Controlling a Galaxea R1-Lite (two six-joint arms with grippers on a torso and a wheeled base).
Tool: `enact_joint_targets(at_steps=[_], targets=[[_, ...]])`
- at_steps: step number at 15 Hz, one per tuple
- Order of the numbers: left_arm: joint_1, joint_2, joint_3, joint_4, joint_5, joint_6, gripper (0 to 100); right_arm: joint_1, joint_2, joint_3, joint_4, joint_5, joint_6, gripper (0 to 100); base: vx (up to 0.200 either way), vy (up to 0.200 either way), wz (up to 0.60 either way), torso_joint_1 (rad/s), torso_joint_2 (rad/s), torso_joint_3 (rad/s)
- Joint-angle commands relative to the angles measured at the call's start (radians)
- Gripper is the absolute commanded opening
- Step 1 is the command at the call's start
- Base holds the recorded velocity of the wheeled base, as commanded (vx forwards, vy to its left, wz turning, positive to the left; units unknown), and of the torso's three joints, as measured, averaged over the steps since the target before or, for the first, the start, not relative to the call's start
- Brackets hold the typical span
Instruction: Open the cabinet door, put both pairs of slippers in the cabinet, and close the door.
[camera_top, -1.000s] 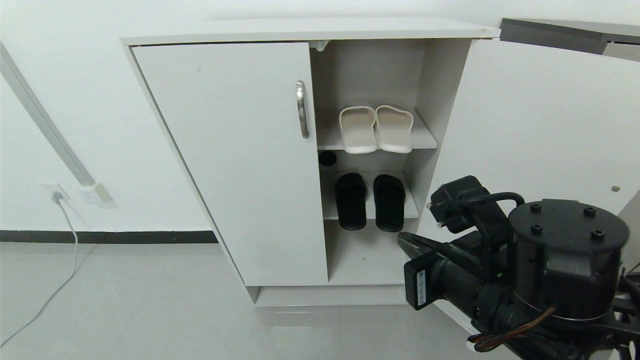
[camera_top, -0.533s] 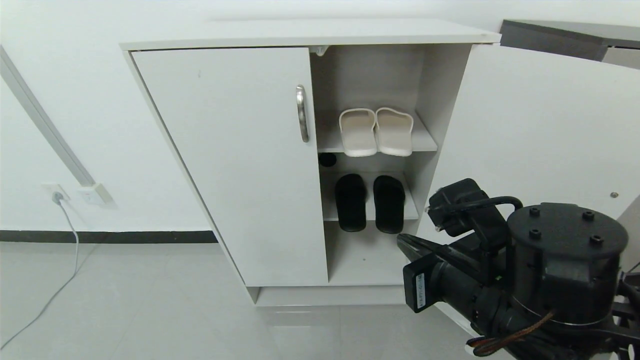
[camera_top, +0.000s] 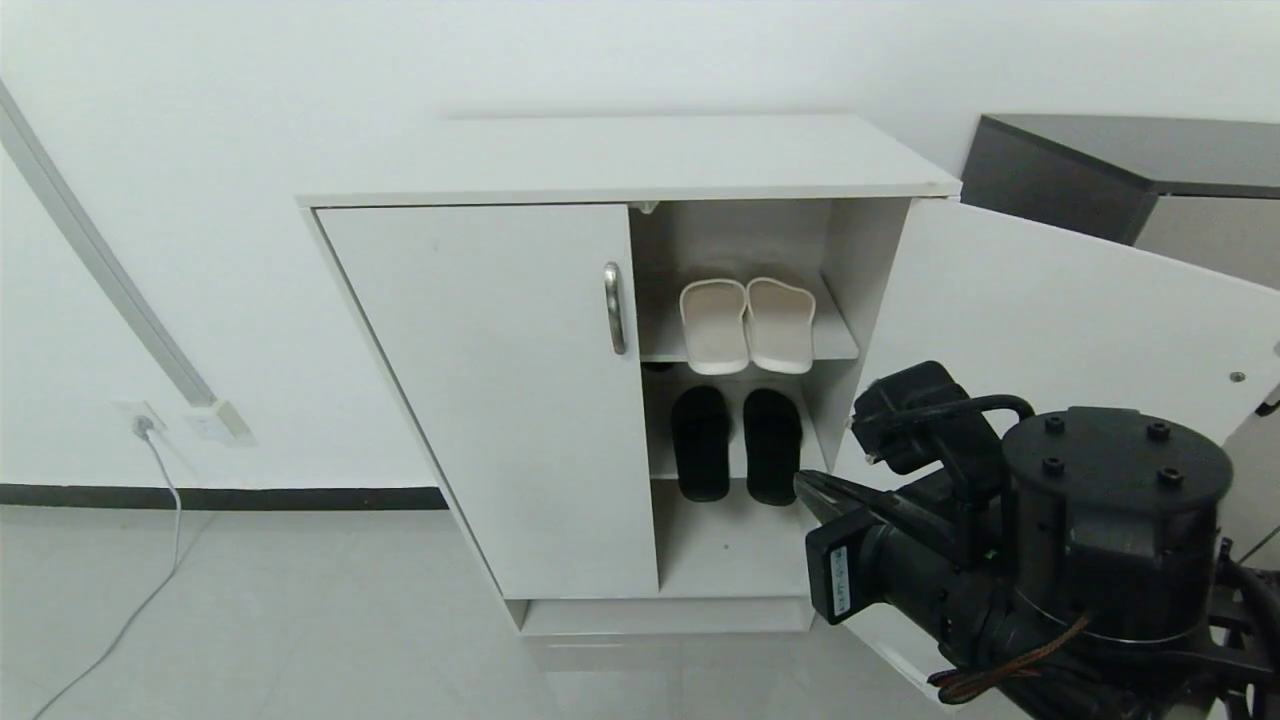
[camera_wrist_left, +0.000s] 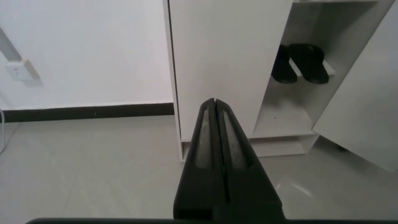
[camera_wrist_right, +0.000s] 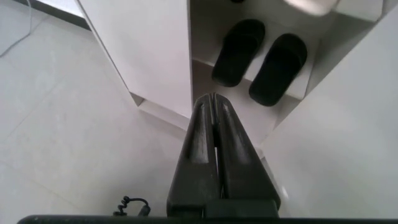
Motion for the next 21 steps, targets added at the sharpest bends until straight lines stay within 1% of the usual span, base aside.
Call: enact_joint_targets(at_steps=[1, 11, 21], targets=[[0.001, 0.001, 0.0, -0.001, 0.0, 0.0, 0, 0.0, 0.001, 0.0, 0.0, 0.0, 0.001, 0, 0.0, 0.0, 0.0, 0.129, -0.47, -0.339], [0.0, 0.001, 0.0, -0.001, 0.0, 0.0, 0, 0.0, 0.001, 0.001, 0.0, 0.0, -0.001, 0, 0.0, 0.0, 0.0, 0.168, -0.48, -0.318], [0.001, 0.001, 0.0, -0.001, 0.0, 0.0, 0, 0.0, 0.002, 0.003, 0.0, -0.003, -0.001, 0, 0.0, 0.0, 0.0, 0.233, -0.55, -0.32]])
